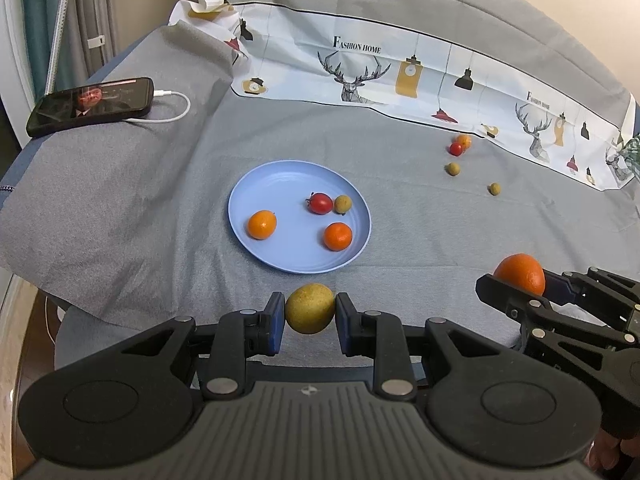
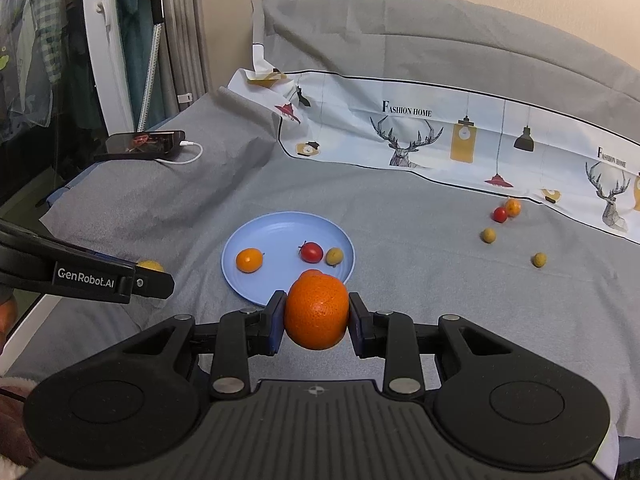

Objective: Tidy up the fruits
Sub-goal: 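Carry the yellow fruit and orange over the blue plate with both tools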

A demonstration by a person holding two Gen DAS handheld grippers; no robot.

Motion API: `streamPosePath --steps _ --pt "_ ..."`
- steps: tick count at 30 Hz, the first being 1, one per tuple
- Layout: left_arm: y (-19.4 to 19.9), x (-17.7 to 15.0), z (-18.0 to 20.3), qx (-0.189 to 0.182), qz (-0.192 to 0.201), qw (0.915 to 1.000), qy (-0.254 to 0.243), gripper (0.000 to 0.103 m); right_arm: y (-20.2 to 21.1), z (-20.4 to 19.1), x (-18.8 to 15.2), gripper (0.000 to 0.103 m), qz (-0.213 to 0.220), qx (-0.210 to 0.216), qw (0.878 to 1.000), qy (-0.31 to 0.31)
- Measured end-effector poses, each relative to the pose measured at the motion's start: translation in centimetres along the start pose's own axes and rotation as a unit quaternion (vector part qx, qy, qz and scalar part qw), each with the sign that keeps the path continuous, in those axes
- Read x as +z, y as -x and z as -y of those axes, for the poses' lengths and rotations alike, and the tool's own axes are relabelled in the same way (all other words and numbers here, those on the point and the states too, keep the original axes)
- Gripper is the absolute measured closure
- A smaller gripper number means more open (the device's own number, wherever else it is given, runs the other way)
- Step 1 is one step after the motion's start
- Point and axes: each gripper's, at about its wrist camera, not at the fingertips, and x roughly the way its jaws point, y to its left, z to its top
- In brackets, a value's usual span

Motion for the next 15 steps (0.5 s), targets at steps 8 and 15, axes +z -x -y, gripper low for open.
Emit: streamPosePath --steps 8,15 --pt "-1.0 0.3 -0.4 0.001 -0.010 0.9999 0.005 0.074 -1.0 -0.1 0.1 0.070 -0.011 0.001 1.000 0.005" --pt "-1.9 1.2 -0.9 0.007 -0.016 0.9997 0.015 0.074 -2.1 0.2 0.3 0.070 -0.018 -0.002 1.000 0.004"
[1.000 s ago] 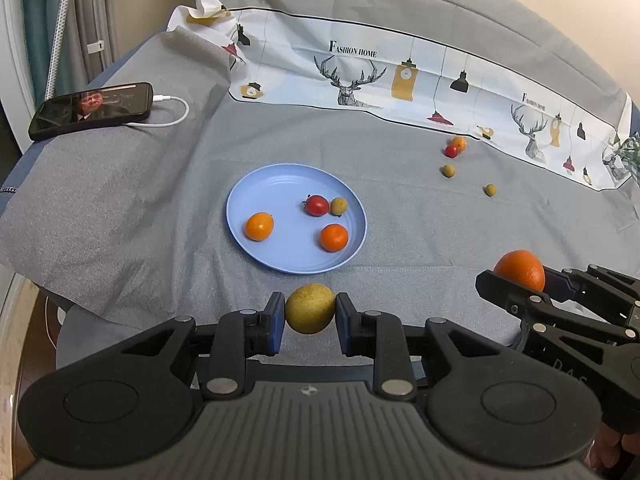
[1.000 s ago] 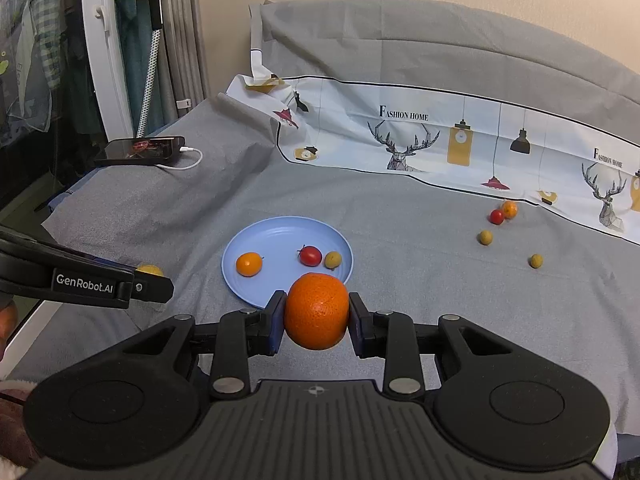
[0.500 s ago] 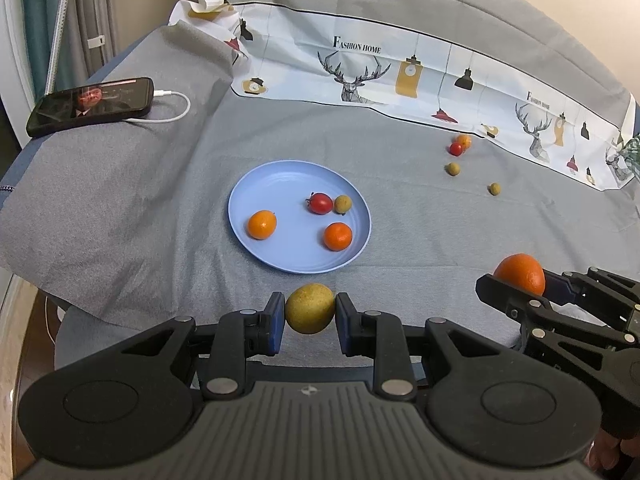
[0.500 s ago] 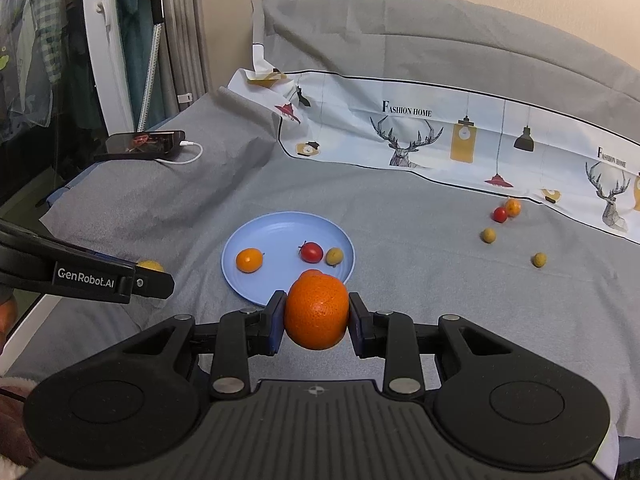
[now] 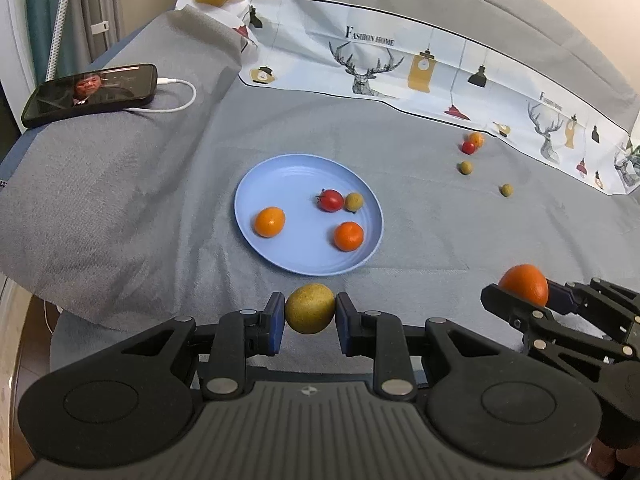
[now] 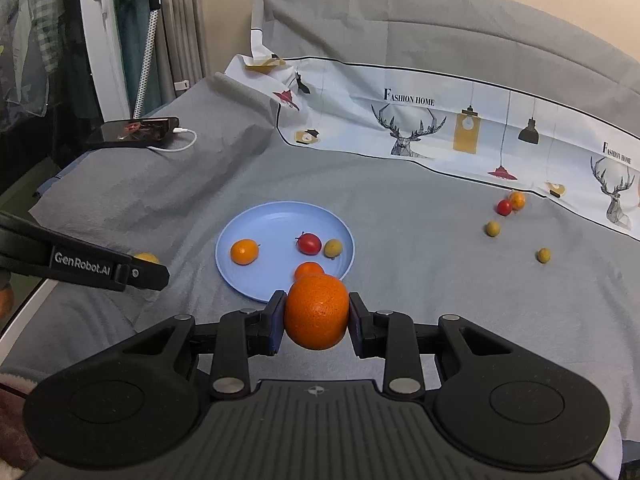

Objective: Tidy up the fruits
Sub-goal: 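Carry the yellow fruit and orange over the blue plate with both tools, then open both tools to drop the yellow fruit and orange onto the plate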

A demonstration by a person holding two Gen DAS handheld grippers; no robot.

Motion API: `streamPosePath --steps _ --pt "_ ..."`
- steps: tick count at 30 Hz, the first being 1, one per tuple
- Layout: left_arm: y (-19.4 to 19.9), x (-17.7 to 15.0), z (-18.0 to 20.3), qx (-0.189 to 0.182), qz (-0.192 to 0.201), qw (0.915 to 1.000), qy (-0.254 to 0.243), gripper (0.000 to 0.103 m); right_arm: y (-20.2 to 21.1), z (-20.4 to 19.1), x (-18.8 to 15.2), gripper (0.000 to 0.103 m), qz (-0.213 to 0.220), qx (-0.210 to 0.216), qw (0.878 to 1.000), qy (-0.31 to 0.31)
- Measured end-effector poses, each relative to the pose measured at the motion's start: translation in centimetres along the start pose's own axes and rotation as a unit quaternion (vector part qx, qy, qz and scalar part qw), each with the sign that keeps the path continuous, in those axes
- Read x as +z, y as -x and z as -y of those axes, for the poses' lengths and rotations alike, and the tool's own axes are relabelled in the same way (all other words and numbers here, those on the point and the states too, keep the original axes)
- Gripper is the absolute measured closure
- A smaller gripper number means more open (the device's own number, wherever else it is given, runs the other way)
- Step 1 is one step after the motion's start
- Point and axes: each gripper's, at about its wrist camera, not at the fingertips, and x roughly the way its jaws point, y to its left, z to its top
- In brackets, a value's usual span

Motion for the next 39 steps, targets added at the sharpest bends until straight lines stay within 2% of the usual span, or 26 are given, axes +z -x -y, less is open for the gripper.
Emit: streamPosePath --steps 14,31,39 --pt "-3.5 4.0 -1.1 0.029 -0.007 0.9995 0.010 0.074 -4.3 0.9 0.8 0.070 -0.017 0.005 1.000 -0.005" --pt "-14.1 9.7 -1.7 0.049 -0.053 0.9974 0.004 0.074 -15.1 0.6 3.8 0.069 -0.043 0.036 0.998 0.009" --pt "-18.2 11.2 -1.9 0.057 -0.068 0.9960 -0.004 0.074 -19.2 0.9 4.4 0.069 -0.056 0.037 0.998 0.018"
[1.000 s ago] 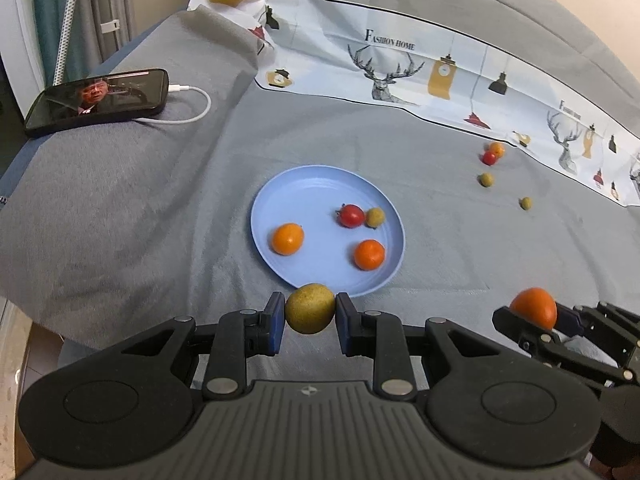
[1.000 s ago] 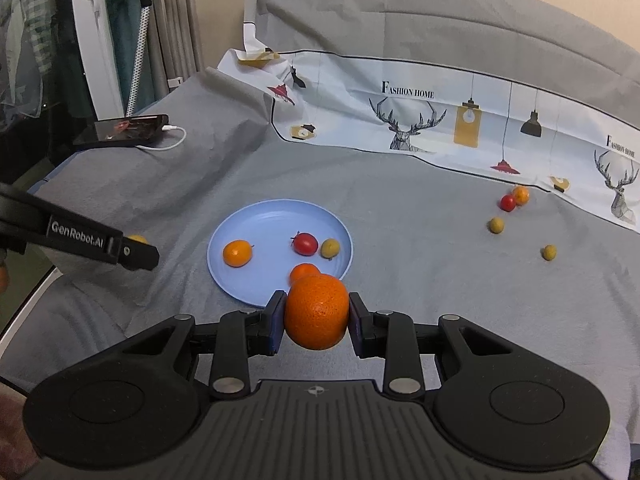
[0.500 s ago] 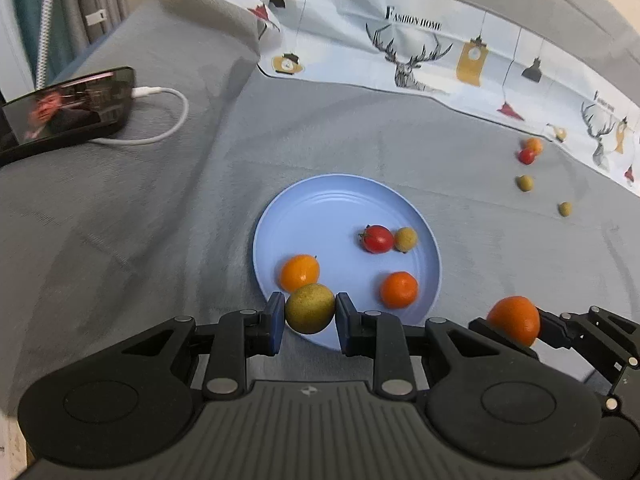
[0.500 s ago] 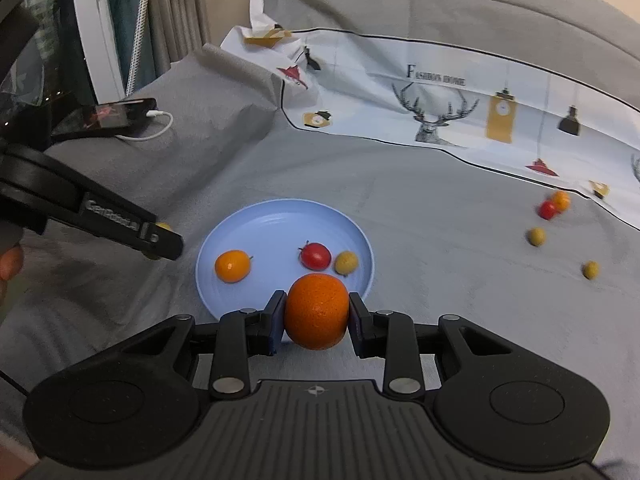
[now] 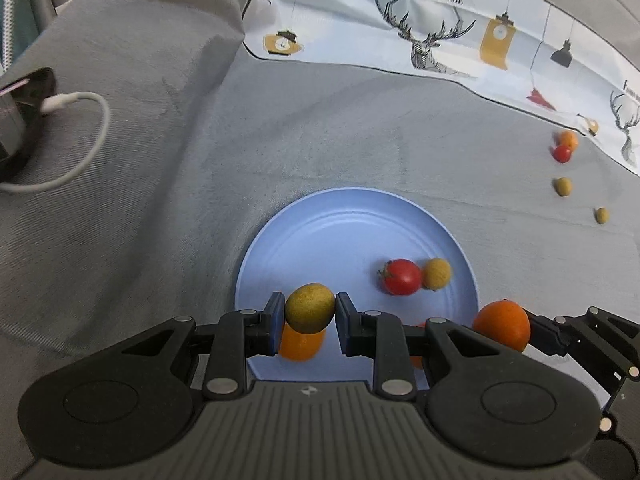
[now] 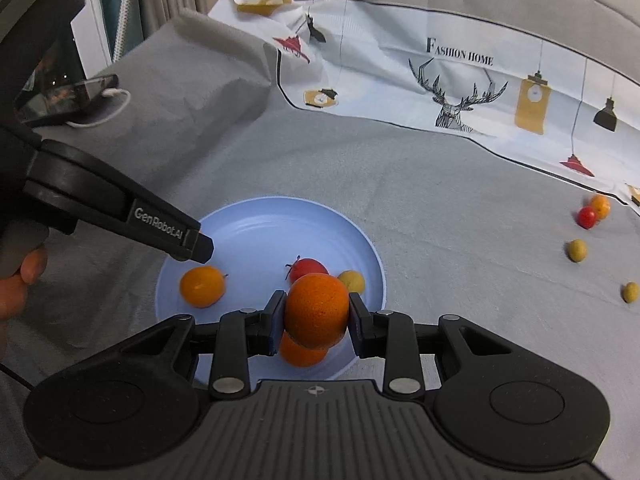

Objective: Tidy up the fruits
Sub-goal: 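Open both tools to drop the yellow fruit and orange onto the plate, then lift both open tools back from the plate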

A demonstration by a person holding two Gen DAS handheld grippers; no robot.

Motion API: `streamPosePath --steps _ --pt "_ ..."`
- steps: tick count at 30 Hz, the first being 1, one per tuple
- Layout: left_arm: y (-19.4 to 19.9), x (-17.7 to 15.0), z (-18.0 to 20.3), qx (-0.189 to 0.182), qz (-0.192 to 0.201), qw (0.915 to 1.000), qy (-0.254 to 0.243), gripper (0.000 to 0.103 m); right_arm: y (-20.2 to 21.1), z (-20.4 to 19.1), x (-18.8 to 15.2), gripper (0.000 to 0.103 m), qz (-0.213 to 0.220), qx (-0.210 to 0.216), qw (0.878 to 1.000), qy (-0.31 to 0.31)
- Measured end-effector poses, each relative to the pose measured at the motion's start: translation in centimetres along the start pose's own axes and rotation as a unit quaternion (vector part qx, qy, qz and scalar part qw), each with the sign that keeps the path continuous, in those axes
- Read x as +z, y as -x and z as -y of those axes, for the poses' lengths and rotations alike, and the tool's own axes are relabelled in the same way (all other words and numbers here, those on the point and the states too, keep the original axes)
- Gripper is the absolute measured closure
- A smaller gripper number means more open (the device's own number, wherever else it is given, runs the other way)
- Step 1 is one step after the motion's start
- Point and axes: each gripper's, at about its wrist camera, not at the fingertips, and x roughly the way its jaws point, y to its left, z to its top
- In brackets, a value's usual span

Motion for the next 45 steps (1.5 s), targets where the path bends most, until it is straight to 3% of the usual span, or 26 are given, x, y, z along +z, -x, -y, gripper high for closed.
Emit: streamPosePath --steps 5,6,7,8,9,10,12,22,32,45 --pt "-1.2 0.8 -0.2 0.006 0.001 1.0000 -0.001 0.070 -1.9 -0.2 0.5 0.069 -0.006 0.001 1.000 0.012" --pt "-1.2 1.0 -0.3 0.006 0.004 1.0000 -0.002 0.051 -2.2 -0.3 0.6 0.068 -0.006 0.004 1.000 0.017" --pt "-0.9 1.1 -0.3 0.005 0.010 0.9999 0.000 0.020 -2.3 -0.5 0.8 0.066 -0.003 0.008 1.000 0.020" --pt "-0.4 1.2 -0.4 0.006 0.019 0.9998 0.004 0.007 -2.3 -0.6 1.0 0.060 0.001 0.010 1.000 0.024" --pt "0.4 1.0 -0.6 0.005 0.036 0.9993 0.011 0.000 -2.2 -0.8 1.1 0.043 0.002 0.012 0.999 0.030" --pt "1.1 0.8 -0.7 0.000 0.047 0.9988 0.012 0.000 -2.0 -1.0 1.2 0.028 0.003 0.012 0.999 0.036" --pt "2.2 0.3 -0.7 -0.008 0.044 0.9990 0.000 0.000 -1.1 -1.3 1.1 0.018 0.010 0.003 0.999 0.038" --pt "9.4 -6.6 -1.7 0.025 0.012 0.9987 0.043 0.000 7.1 -1.0 -2.0 0.003 -0.007 -0.001 1.000 -0.017" --pt "14.6 -13.0 -0.1 0.044 0.027 0.9981 0.034 0.000 15.6 -2.9 -5.0 0.001 0.056 -0.017 0.998 0.000" --pt "19.5 -16.1 2.4 0.054 0.068 0.9963 0.004 0.000 21.7 -3.5 -8.1 0.001 0.109 -0.045 0.993 0.009"
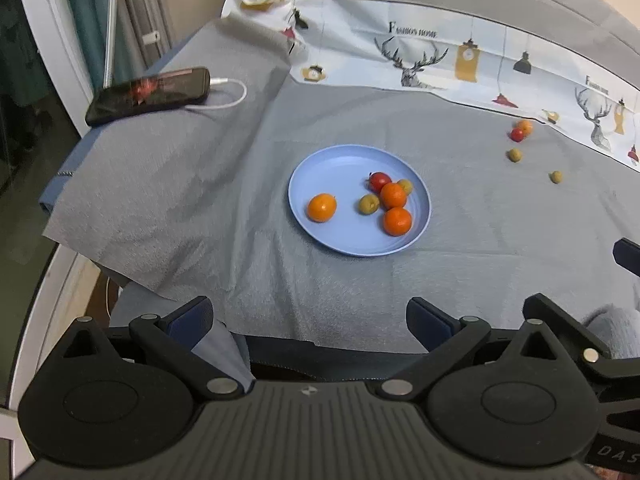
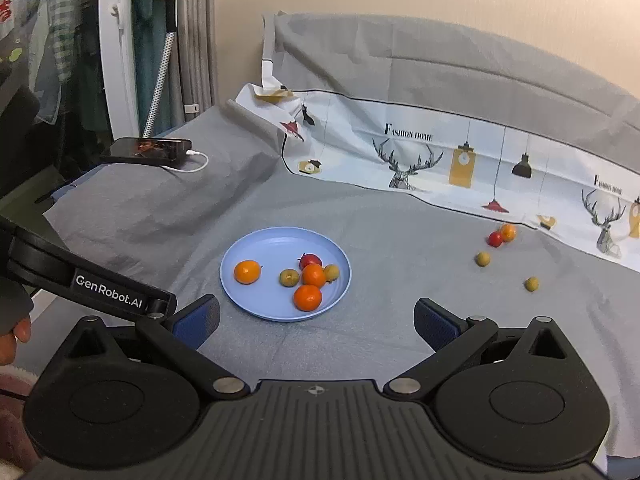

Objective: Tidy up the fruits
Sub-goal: 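Lift both open tools back from the plate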

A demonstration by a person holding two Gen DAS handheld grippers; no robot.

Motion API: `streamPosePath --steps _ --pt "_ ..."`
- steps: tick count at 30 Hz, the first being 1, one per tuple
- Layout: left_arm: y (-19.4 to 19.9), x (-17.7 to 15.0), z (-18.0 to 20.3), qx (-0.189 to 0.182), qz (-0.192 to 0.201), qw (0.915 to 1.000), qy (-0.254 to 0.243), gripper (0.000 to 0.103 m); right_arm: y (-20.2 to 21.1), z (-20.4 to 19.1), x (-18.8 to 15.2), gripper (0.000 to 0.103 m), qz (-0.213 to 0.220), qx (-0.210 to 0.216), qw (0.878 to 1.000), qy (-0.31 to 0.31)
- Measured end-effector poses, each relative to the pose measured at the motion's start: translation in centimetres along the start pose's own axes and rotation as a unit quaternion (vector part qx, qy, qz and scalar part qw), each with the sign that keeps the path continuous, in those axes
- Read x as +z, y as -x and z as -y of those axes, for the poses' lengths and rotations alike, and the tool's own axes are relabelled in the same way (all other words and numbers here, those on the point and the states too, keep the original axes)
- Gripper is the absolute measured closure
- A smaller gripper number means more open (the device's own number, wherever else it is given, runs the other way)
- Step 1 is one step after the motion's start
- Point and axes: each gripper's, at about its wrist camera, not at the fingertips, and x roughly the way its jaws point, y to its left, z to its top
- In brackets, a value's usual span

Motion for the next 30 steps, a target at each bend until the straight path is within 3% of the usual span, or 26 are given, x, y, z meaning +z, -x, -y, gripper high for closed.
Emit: streamPosePath --steps 12,30 --pt "2.5 -0.7 0.7 -0.005 0.040 0.9991 -0.012 0.000 2.2 -0.6 -0.3 0.001 0.025 -0.005 1.000 0.013" --pt "1.0 -0.5 0.4 -0.011 0.019 0.9996 -0.015 0.000 1.6 -0.5 -0.4 0.001 0.011 -0.002 1.000 0.009"
